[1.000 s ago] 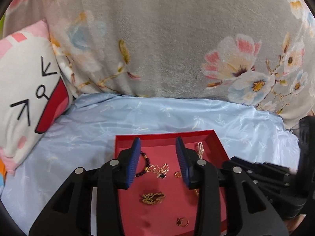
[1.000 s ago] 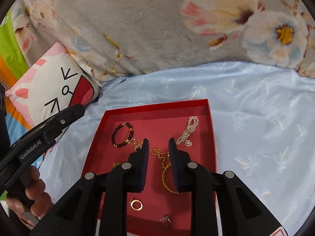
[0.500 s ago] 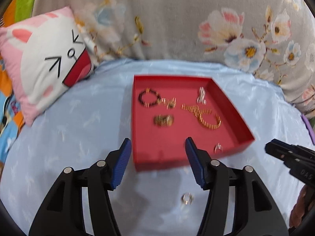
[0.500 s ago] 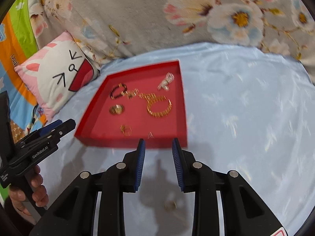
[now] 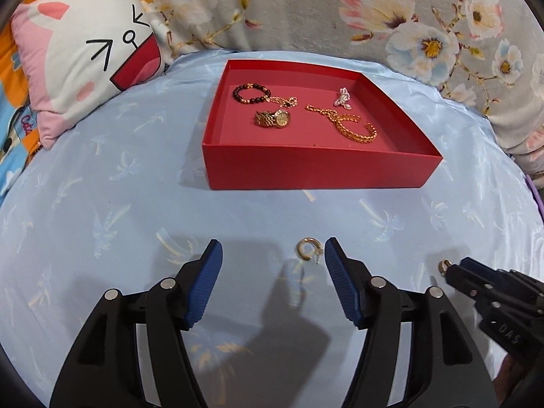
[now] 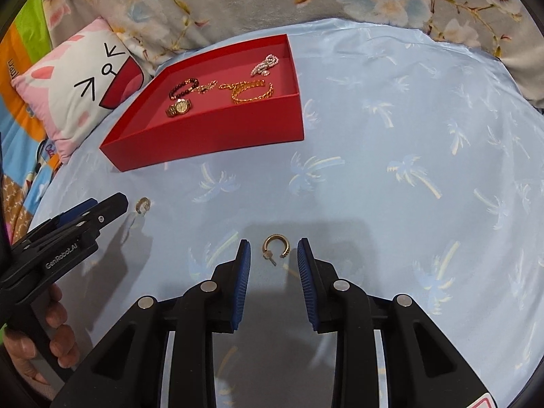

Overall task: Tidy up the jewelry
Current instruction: 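Lift both grippers away from the red box toward the hoop earrings, then grasp a gold hoop earring with the right gripper while the left grasps another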

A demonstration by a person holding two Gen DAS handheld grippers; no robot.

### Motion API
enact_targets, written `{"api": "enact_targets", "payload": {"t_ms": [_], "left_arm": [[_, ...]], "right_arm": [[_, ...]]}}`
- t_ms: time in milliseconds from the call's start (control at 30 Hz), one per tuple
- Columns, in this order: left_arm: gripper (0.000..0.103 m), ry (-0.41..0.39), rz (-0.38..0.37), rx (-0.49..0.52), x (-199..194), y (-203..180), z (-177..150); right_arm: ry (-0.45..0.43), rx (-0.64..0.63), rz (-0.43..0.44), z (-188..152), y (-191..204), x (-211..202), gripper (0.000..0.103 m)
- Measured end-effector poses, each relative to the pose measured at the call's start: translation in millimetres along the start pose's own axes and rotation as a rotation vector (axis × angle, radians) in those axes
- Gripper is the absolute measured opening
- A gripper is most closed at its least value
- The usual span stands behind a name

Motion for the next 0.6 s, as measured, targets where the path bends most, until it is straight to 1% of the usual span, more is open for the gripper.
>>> {"api": "enact_targets", "payload": {"t_ms": [133, 200, 300, 333, 600], "left_arm": [[0.06, 0.01, 0.013, -0.002, 5, -3, -4], [0.06, 0.018, 0.004, -0.009, 7, -2, -5], [0.06, 0.02, 0.005, -0.013, 10, -1, -6], [0.06, 0.021, 0.008, -0.013, 10, -1, -6], [0.06, 0.026, 0.014, 0.01, 16, -8, -4]], "right_arm": [[0.001, -0.006, -0.01, 0, 3, 6, 0.029], [-0.005, -0.01, -0.017, 0, 3, 7, 0.028], [-0.01, -0.009, -0.023, 1, 4, 8, 0.021], [-0.012, -0.01, -0.031, 1, 4, 8, 0.016], [-0.01, 0.004, -0.019, 1, 1, 6, 0.016]]}}
Point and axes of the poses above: each gripper's, at about its wrist camera, not at the fingertips, and x roughly the way its jaws point, y to its left, z to its top, the point moved 2 cm from there along x, roughly the way its jaws point, and after that the axes turned 4 degrees about y, right-handed, at the moved point
